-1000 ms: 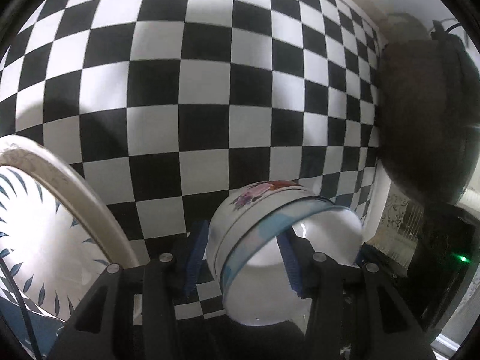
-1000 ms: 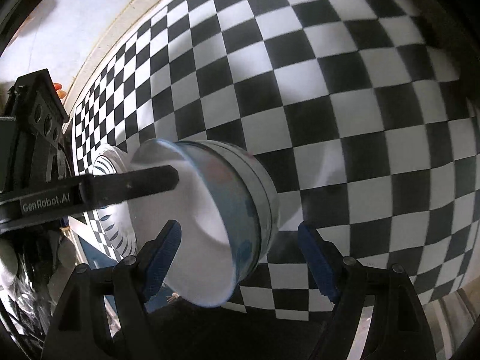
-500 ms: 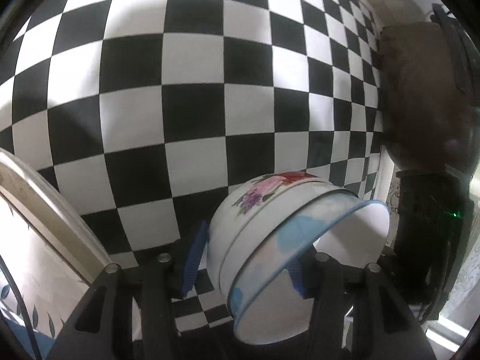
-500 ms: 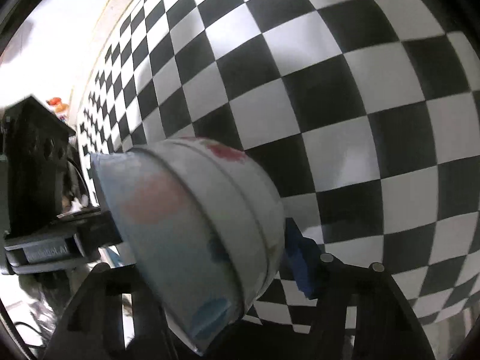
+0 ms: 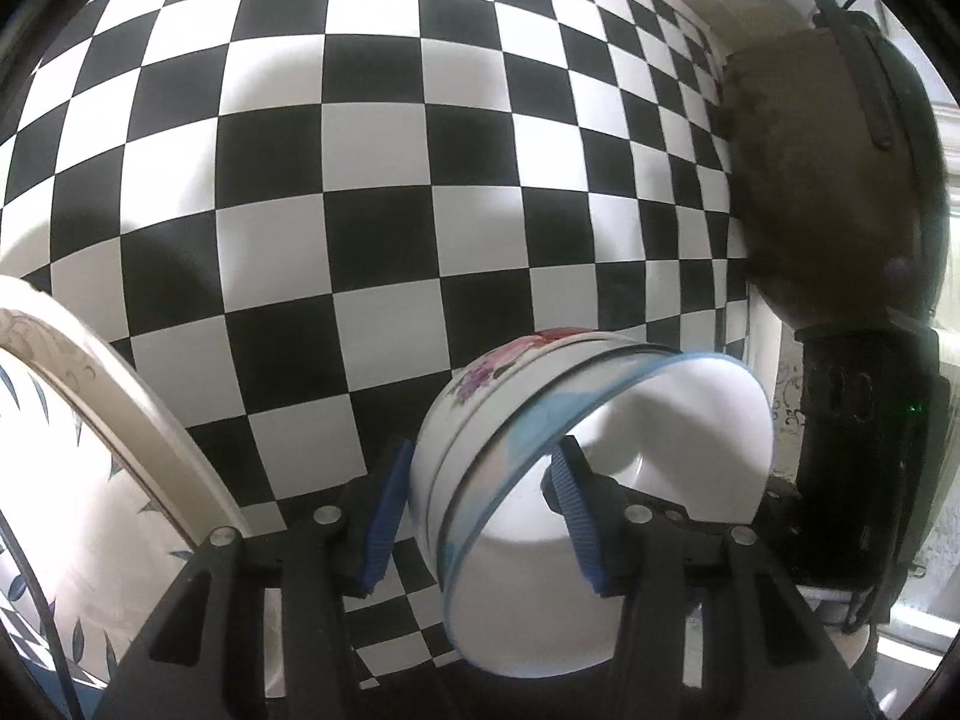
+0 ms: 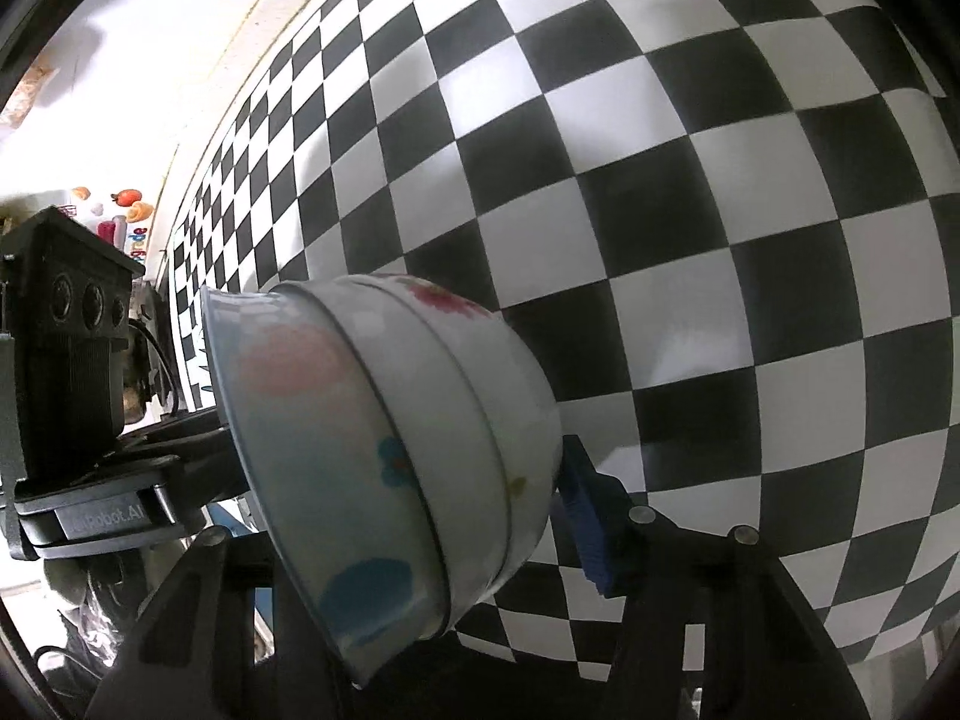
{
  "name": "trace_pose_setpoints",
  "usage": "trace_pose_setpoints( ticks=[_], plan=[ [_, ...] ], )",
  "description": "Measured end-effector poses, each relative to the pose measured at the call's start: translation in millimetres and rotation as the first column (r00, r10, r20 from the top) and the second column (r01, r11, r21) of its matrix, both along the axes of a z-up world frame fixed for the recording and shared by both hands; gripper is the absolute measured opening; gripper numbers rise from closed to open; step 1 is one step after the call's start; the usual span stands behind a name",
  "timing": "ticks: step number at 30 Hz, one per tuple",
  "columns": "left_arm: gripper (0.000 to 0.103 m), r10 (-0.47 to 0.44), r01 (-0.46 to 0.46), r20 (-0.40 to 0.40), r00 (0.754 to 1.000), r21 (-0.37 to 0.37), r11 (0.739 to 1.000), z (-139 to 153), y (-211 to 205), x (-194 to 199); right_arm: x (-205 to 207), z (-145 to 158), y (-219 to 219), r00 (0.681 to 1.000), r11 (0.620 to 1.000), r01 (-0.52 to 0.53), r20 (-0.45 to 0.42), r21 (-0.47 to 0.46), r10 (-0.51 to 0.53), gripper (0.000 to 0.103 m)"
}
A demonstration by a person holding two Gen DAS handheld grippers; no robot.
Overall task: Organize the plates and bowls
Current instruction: 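Lift the nested bowls with both grippers and tilt them over the plate stack, then lower the nested bowls onto the blue-patterned plate stack and open both grippers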
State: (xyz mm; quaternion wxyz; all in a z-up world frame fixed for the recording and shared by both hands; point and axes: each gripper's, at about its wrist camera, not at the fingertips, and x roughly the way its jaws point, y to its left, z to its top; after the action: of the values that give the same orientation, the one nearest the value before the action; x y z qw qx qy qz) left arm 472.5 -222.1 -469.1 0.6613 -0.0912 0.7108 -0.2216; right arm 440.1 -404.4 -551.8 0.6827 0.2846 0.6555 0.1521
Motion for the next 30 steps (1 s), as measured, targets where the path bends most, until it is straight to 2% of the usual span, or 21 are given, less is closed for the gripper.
trace_pose_setpoints(
  ticks=[10,17,23,30],
  plan=[
    [0.044,0.02,-0.021,0.019,1.0,0.005,1.0,16,8,-6,-1,16,-1,1.0,1.0,-0.019,0.014,0.013,0.019,0.054],
    [0.044,0.043,-0.044,0.04,0.998,0.014,0.999,38,26,-13,0,40,11,0.998,0.999,-0.047,0.04,0.021,0.046,0.054],
    [0.044,0.076,-0.077,0.052,0.996,0.02,0.997,55,57,-18,4,64,39,0.994,0.995,-0.094,0.06,0.017,0.093,0.054],
    [0.044,0.155,-0.156,0.071,0.985,0.019,0.988,68,109,-25,10,80,86,0.984,0.986,-0.166,0.075,0.019,0.164,0.053]
  ],
)
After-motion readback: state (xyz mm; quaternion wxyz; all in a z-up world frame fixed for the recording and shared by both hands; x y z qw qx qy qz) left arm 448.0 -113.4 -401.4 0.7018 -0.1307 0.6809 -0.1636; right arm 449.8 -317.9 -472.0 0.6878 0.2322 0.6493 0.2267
